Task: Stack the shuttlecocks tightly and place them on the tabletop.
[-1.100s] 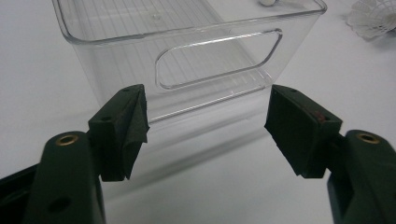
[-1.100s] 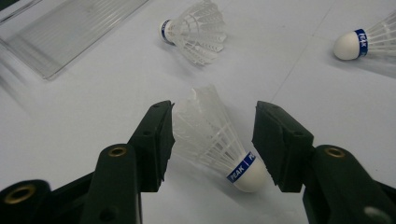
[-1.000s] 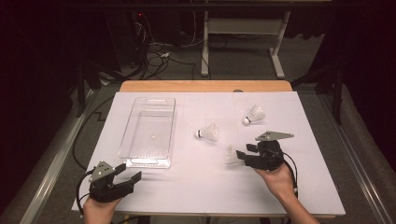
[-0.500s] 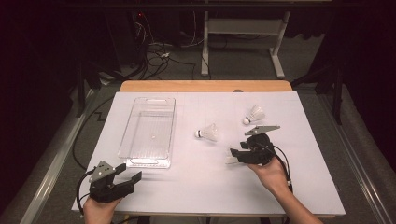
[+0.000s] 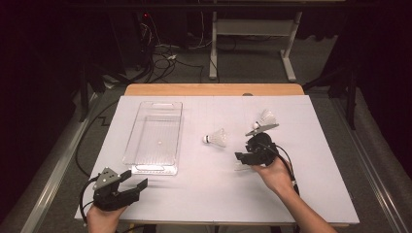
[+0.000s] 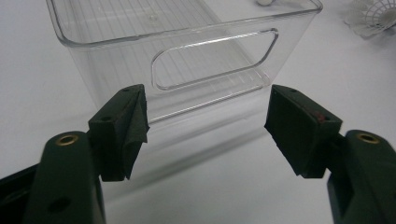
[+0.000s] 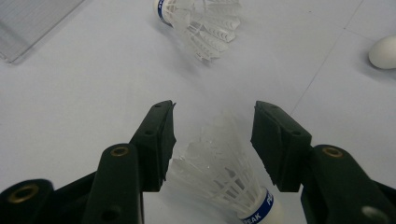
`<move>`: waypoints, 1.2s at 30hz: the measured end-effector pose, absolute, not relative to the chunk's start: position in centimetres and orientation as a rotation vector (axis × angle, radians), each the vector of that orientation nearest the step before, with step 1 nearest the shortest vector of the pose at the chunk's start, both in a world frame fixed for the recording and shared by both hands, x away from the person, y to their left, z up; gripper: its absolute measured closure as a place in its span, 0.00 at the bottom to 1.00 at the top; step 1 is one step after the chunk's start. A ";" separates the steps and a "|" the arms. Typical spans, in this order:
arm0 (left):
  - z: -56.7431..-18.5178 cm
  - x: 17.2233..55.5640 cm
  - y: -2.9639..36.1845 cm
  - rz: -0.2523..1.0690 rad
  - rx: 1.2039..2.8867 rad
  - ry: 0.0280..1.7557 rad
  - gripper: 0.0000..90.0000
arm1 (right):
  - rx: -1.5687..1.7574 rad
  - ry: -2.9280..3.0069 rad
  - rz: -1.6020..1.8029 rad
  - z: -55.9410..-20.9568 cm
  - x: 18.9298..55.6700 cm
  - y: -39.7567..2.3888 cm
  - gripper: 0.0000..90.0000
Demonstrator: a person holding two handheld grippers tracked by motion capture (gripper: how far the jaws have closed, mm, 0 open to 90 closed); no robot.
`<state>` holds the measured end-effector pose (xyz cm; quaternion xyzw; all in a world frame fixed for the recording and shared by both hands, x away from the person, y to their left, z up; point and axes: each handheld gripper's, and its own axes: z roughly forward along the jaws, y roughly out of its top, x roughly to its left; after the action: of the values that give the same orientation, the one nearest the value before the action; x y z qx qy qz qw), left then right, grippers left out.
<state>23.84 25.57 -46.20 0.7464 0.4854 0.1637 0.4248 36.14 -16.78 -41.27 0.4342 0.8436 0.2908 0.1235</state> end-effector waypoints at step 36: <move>-46.2 23.9 25.5 0.408 1.875 1.208 0.34 | 1.208 2.534 0.647 -41.4 36.8 -15.2 0.88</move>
<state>23.91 25.52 -46.21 0.7491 0.4826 0.1632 0.4234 36.81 -15.22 -41.37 0.4158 0.8721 0.2226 0.1301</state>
